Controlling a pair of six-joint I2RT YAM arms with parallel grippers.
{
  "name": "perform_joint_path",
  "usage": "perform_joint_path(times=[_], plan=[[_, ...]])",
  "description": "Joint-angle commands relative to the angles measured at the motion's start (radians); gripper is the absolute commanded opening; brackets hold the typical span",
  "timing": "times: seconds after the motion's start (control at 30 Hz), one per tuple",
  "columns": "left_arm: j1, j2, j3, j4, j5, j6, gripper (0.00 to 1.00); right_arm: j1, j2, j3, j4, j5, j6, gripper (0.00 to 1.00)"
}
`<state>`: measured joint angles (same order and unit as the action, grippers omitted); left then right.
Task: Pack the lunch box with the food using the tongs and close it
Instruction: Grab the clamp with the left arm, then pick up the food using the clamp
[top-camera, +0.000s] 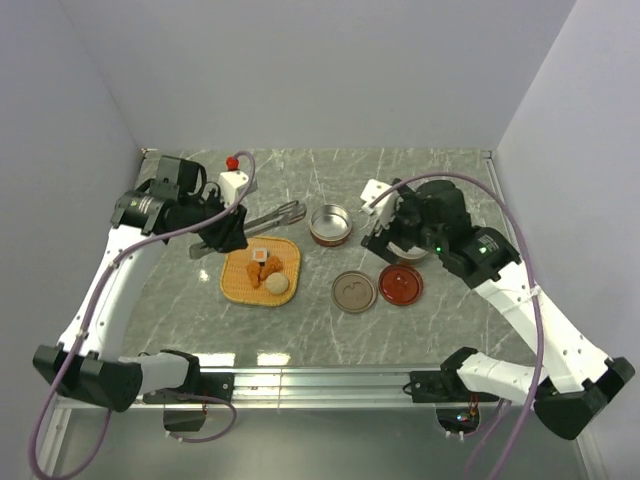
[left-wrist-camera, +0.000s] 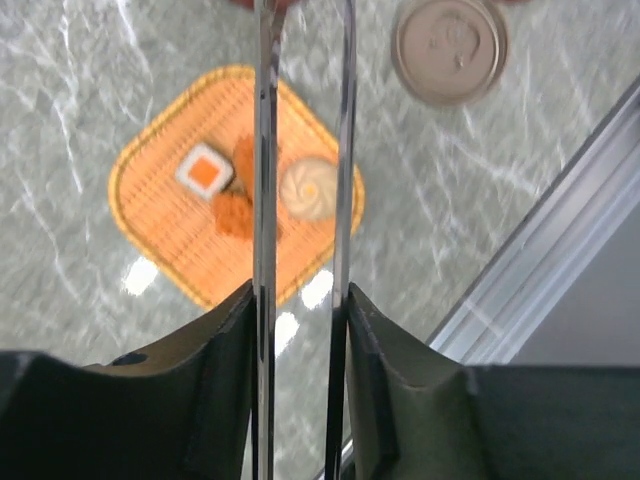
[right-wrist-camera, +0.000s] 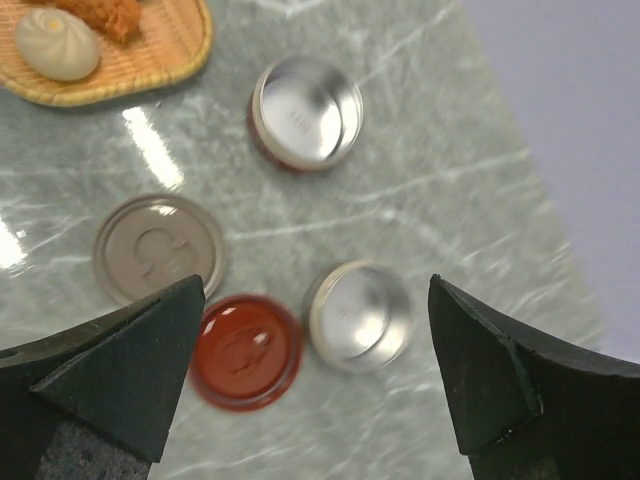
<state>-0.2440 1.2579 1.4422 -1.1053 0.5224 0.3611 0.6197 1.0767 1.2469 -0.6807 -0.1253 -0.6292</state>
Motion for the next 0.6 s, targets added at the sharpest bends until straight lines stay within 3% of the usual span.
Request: perform_joint_path(times=[0.0, 0.33, 0.57], plan=[[0.003, -0.069, -0.035, -0.102, -0.025, 0.108, 0.42, -0.112, -0.064, -0.033, -0.066, -0.155, 0.140, 1.00], [0.003, -0.184, -0.179, -0.194, -0.101, 0.240, 0.46, -0.357, -0.132, -0.112, -0.171, -0.342, 0.236, 1.00], [0.003, -0.203, -0.241, -0.148, -0.202, 0.199, 0.48, -0.391, -0.126, -0.126, -0.197, -0.352, 0.255, 1.00]])
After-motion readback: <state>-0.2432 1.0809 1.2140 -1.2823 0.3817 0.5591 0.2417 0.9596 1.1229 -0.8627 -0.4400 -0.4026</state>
